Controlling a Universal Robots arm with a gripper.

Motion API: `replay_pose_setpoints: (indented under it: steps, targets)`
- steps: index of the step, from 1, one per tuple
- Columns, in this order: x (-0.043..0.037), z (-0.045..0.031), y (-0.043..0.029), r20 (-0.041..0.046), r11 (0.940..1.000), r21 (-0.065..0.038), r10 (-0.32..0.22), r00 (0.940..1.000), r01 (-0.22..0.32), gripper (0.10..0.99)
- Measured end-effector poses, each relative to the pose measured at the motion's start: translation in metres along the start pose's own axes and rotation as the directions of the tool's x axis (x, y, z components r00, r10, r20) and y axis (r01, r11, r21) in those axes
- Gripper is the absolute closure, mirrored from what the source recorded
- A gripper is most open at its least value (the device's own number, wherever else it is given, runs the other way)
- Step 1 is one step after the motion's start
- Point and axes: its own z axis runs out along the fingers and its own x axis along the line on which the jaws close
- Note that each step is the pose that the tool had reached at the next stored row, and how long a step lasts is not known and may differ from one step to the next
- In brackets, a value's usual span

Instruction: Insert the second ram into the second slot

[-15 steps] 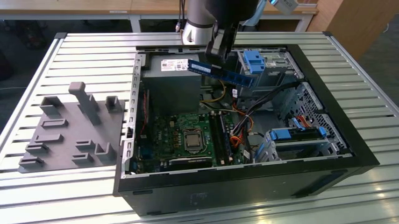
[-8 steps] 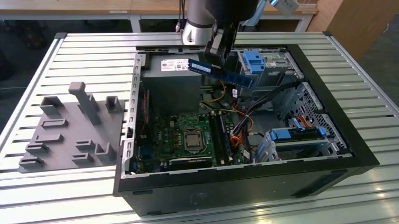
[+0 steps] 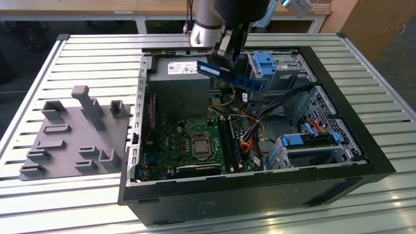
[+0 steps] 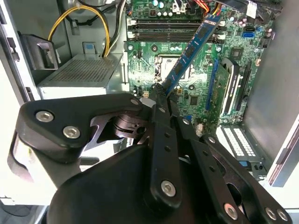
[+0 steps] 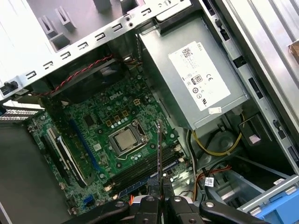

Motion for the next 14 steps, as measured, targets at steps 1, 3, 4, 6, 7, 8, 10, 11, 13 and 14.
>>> replay_pose_setpoints:
  steps: [1,3,4,6,7,8,10,11,13,14]
  targets:
    - [0.0000,0.0000,0.0000,0.0003,1.0000,0.000,0.007,1.0000,-0.007,0.949]
    - [0.0000,0.0001,0.0000,0.0008,0.9998,0.000,0.020,0.9998,-0.020,0.949]
    - [0.0000,0.0001,0.0000,0.0009,0.9996,0.000,0.027,0.9996,-0.027,0.949]
    - [0.0000,0.0003,0.0000,0.0016,0.9991,0.001,0.042,0.9991,-0.042,0.949]
    - [0.0000,0.0003,0.0000,0.0020,0.9986,0.001,0.052,0.9986,-0.052,0.949]
    - [0.0000,0.0004,0.0000,0.0025,0.9981,0.001,0.062,0.9981,-0.062,0.949]
    - [0.0000,0.0005,0.0000,0.0034,0.9962,0.001,0.087,0.9962,-0.087,0.949]
    - [0.0000,0.0005,0.0000,0.0039,0.9950,0.001,0.100,0.9950,-0.100,0.949]
    - [0.0000,0.0006,0.0000,0.0050,0.9918,0.002,0.128,0.9918,-0.128,0.949]
    - [0.0000,0.0006,0.0000,0.0056,0.9898,0.002,0.142,0.9898,-0.142,0.949]
